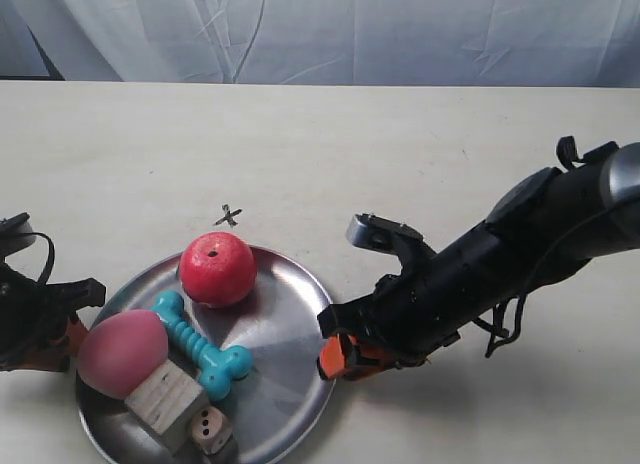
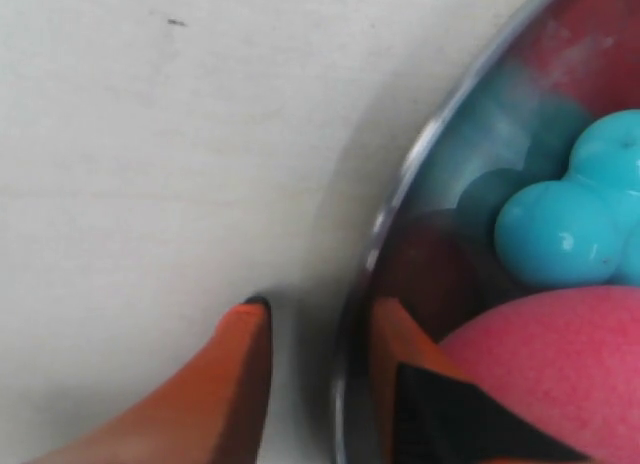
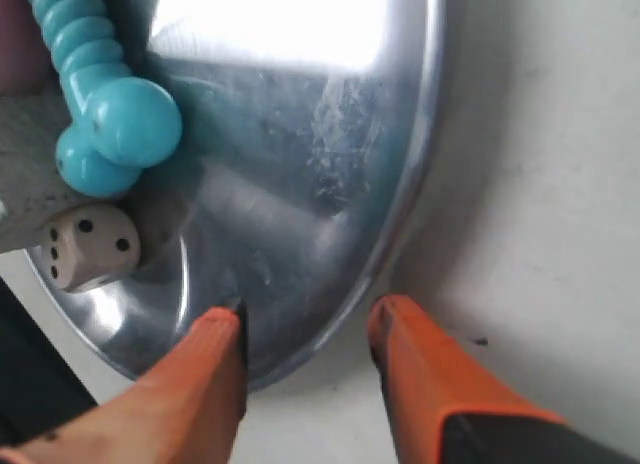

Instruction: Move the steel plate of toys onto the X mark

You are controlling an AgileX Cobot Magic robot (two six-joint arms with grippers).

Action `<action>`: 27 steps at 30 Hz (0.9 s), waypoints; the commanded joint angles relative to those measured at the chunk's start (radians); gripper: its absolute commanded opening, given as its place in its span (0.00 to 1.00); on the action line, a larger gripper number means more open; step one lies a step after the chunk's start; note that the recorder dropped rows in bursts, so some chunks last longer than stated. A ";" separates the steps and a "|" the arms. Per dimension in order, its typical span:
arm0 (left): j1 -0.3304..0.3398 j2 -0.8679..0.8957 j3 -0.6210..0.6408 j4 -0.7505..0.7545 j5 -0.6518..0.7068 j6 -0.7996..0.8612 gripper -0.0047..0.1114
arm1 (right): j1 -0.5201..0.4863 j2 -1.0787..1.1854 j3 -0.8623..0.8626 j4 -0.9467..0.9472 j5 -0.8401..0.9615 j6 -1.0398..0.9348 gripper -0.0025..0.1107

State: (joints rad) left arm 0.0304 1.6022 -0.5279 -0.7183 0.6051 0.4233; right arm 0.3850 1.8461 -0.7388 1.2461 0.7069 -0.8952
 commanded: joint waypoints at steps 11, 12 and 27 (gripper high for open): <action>-0.004 0.003 0.002 -0.009 0.010 0.003 0.16 | 0.054 0.054 -0.007 0.100 -0.049 -0.010 0.26; -0.004 0.003 0.002 -0.007 0.013 0.003 0.11 | 0.054 0.054 -0.010 0.103 -0.046 -0.010 0.19; -0.004 0.003 0.002 -0.003 0.021 0.007 0.04 | 0.056 0.054 -0.066 0.117 -0.005 -0.007 0.02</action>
State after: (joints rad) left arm 0.0304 1.6022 -0.5279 -0.6902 0.6113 0.4360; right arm 0.4326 1.9012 -0.7897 1.3527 0.6480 -0.8759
